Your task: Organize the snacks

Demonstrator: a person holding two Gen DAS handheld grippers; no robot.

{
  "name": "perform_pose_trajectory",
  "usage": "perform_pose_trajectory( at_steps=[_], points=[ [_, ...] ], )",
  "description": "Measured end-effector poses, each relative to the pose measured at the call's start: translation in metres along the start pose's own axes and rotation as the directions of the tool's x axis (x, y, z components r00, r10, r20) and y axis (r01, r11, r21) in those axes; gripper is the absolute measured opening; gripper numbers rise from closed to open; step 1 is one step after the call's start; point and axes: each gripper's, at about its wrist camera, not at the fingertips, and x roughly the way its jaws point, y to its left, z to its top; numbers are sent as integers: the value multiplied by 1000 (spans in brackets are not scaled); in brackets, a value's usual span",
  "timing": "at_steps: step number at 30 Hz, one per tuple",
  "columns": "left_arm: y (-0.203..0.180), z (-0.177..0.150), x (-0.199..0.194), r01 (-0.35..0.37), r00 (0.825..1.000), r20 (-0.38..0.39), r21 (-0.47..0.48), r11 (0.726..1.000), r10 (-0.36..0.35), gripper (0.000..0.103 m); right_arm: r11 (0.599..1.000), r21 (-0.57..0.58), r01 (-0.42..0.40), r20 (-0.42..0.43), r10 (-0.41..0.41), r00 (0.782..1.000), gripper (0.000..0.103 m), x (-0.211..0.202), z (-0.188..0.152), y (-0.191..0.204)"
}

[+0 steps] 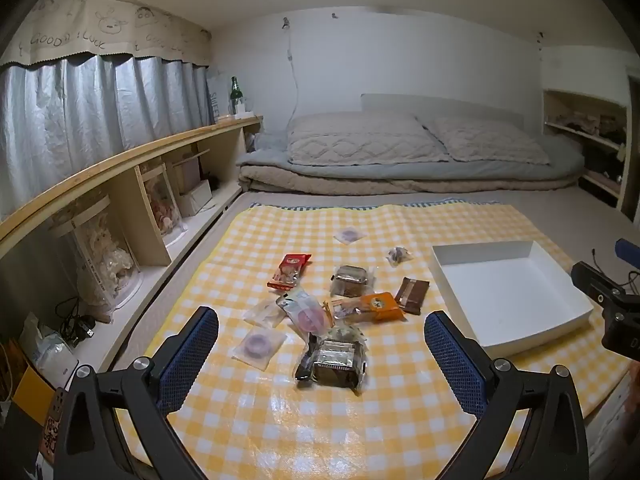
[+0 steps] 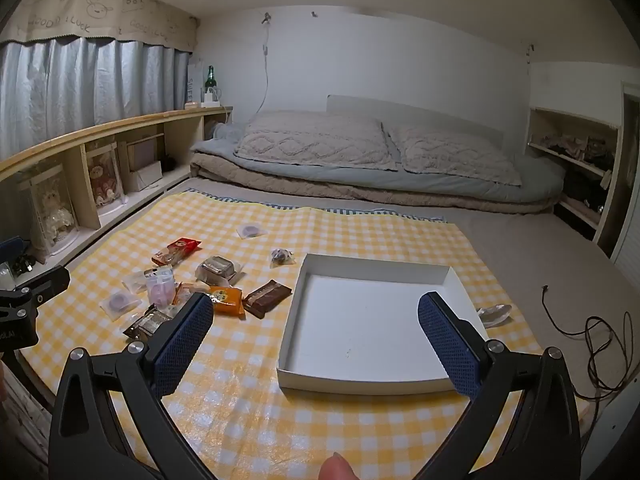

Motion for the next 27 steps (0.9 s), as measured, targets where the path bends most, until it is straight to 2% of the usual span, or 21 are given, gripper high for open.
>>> perform_pose_trajectory(
  at_steps=[27],
  points=[
    [0, 0, 0, 1, 1000, -2, -1, 1000, -1, 103, 1000, -2, 1, -7, -1, 1000, 103, 1, 0, -1]
  ],
)
